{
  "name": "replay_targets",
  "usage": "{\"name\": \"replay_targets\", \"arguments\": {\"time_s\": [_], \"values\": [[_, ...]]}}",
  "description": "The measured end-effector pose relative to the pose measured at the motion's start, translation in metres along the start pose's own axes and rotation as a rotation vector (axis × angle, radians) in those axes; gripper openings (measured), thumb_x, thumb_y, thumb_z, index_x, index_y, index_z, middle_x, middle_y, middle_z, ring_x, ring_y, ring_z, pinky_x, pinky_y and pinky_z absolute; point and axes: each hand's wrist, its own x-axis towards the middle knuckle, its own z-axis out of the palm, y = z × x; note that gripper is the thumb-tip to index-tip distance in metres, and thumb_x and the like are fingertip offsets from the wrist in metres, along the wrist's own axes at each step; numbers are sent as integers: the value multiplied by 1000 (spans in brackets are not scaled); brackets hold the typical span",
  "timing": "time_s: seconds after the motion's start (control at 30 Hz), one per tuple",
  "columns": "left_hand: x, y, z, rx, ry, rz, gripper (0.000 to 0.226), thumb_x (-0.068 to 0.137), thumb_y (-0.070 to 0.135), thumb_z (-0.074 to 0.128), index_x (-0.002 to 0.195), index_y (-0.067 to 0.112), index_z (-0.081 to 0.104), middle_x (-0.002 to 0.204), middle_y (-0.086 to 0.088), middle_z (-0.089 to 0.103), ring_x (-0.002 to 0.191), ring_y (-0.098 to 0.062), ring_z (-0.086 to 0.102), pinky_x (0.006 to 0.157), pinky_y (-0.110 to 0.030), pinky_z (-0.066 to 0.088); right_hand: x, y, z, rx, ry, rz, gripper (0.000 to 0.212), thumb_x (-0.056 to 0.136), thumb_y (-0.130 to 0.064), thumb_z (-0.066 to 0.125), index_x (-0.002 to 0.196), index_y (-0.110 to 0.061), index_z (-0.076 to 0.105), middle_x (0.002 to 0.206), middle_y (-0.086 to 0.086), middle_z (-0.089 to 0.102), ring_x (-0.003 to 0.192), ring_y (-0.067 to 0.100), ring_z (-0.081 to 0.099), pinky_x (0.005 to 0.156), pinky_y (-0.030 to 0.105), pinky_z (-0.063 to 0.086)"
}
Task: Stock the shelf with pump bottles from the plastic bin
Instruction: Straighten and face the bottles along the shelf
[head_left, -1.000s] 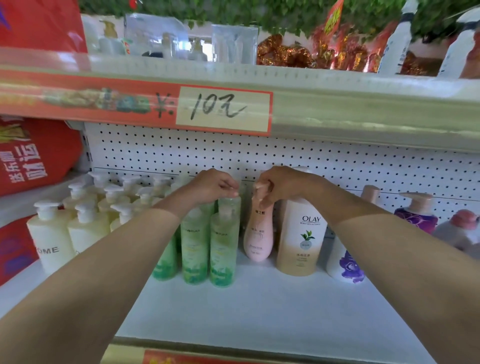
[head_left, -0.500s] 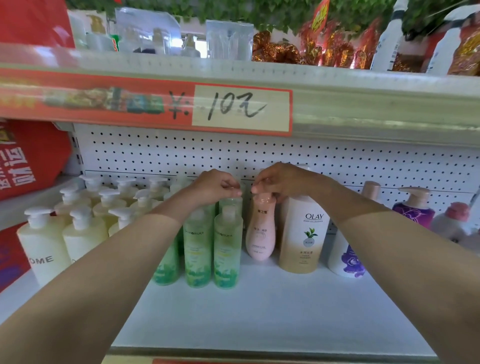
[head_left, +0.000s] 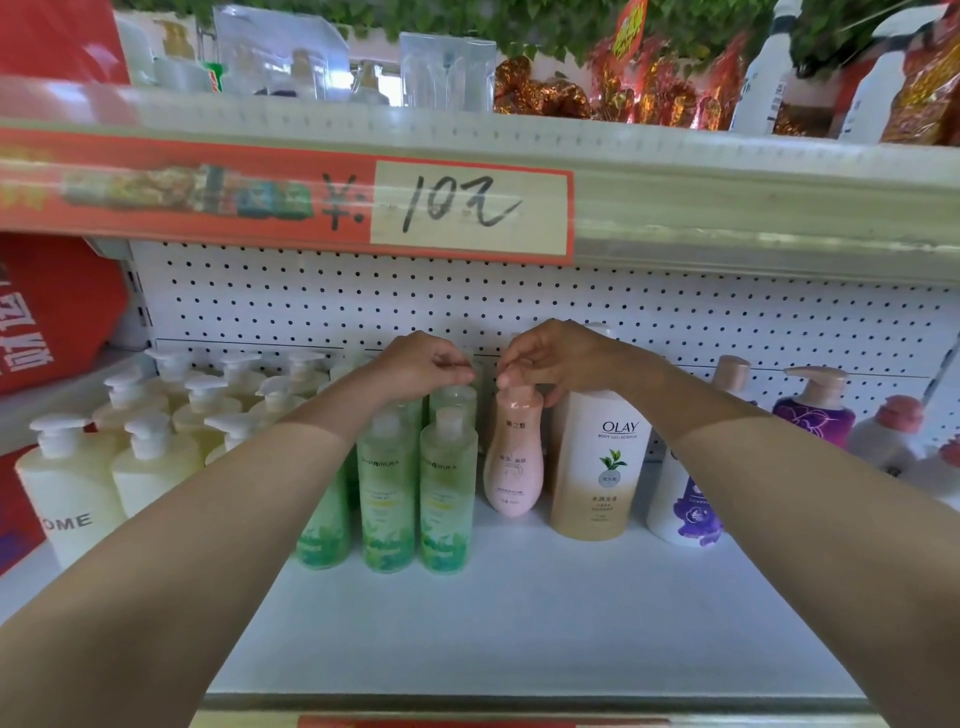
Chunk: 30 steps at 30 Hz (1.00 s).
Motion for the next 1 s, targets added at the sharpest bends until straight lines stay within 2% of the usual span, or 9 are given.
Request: {"name": "replay_targets", "arguments": {"time_s": [0.07,0.2,0.33,0.47,0.63,0.73,0.83,0.9,1.0], "values": [[3,2,-1,-4,28,0,22,85,41,72,102,28,73,108,11,70,107,-9,62,90,-23,42,-4,0,-1,17,-16,-28,41,72,-44,85,101,-18,74,102,14,74,102,40,68,84,51,60],[12,10,1,-25,90,12,27,87,39,71,109,23,72,116,4,69,109,-11,61,89,-23,42,-12,-5,-2,11,-50,-43,30,82,-27,81,106,-12,72,104,15,74,100,37,70,85,47,60],[22,21,7,-45,61,14,31,87,39,71,113,22,71,118,4,69,108,-11,61,92,-25,46,-22,-13,-6,29,-124,-13,28,87,-18,76,111,-4,70,102,10,75,94,22,71,91,53,56],[35,28,13,-36,53,20,35,87,42,70,116,23,70,121,3,68,112,-17,61,95,-29,47,-29,-15,-10,1,-161,-22,22,88,-22,75,104,-9,73,103,10,76,96,24,73,91,57,55],[49,36,20,13,38,10,50,87,49,66,129,21,63,134,0,61,121,-20,56,93,-26,40,-27,-13,-9,31,-209,-10,31,83,-34,79,105,-13,73,110,14,73,106,33,69,94,58,53],[59,37,24,8,18,-12,53,86,51,66,129,20,63,137,-1,60,122,-19,55,93,-25,38,-24,-13,-6,6,-231,-11,40,77,-44,81,108,-20,73,112,10,73,107,27,70,96,54,54],[64,37,27,-31,10,-23,49,85,51,67,126,23,65,131,1,63,114,-16,58,89,-24,39,-30,-15,-9,-30,-189,30,47,82,-35,78,124,-21,65,117,1,71,108,16,69,94,42,57],[67,37,26,-60,12,-21,38,87,46,67,119,25,68,125,2,65,108,-15,59,89,-26,43,-39,-21,-14,-51,-138,-1,43,87,-35,74,126,-21,65,117,-1,71,107,13,69,90,32,58],[65,36,22,-136,31,3,25,90,41,65,110,25,71,115,2,68,105,-17,62,87,-30,48,-30,-28,-29,-15,125,-40,34,95,-37,63,118,-11,67,111,6,73,105,17,70,89,28,58]]}}
